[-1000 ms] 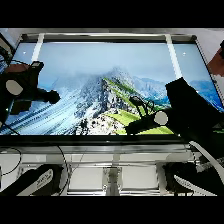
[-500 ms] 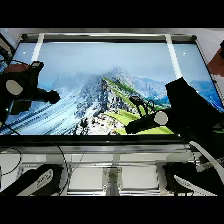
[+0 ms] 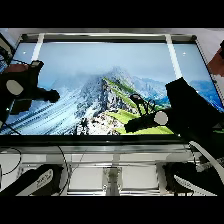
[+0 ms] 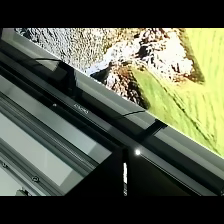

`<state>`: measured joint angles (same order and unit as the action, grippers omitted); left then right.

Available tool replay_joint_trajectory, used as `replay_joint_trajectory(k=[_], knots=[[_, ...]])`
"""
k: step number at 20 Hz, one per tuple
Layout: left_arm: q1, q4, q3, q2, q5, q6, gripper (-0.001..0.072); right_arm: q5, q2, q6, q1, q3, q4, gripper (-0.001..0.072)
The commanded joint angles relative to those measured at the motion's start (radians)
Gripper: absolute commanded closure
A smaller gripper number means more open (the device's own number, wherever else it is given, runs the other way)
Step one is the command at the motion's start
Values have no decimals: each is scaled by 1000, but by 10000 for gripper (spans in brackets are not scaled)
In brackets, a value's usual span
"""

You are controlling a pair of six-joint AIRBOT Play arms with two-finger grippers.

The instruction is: Fold the clothes and pants, and hang the long-sleeved shirts on hangers.

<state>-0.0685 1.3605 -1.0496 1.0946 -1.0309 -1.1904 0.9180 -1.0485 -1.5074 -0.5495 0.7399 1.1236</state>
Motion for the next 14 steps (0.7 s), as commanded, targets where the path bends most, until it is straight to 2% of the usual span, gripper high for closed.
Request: replay_joint_trajectory(k=[1, 3, 5, 7, 11, 14], knots=[[-1, 298, 0, 42, 11, -1, 291, -3, 0, 1, -1, 0, 5, 688], [-13, 612, 0, 98, -16, -58, 290, -3, 0, 1, -1, 0, 7, 688], [-42, 822, 0, 152, -15, -142, 289, -3, 0, 1, -1, 0, 7, 687], [-86, 892, 0, 205, 11, -196, 289, -3, 0, 1, -1, 0, 6, 688], [-190, 907, 0, 307, -3, -195, 271, -2, 0, 1, -1, 0, 6, 687], [-237, 945, 0, 328, 57, -246, 271, -2, 0, 1, -1, 0, 6, 688]])
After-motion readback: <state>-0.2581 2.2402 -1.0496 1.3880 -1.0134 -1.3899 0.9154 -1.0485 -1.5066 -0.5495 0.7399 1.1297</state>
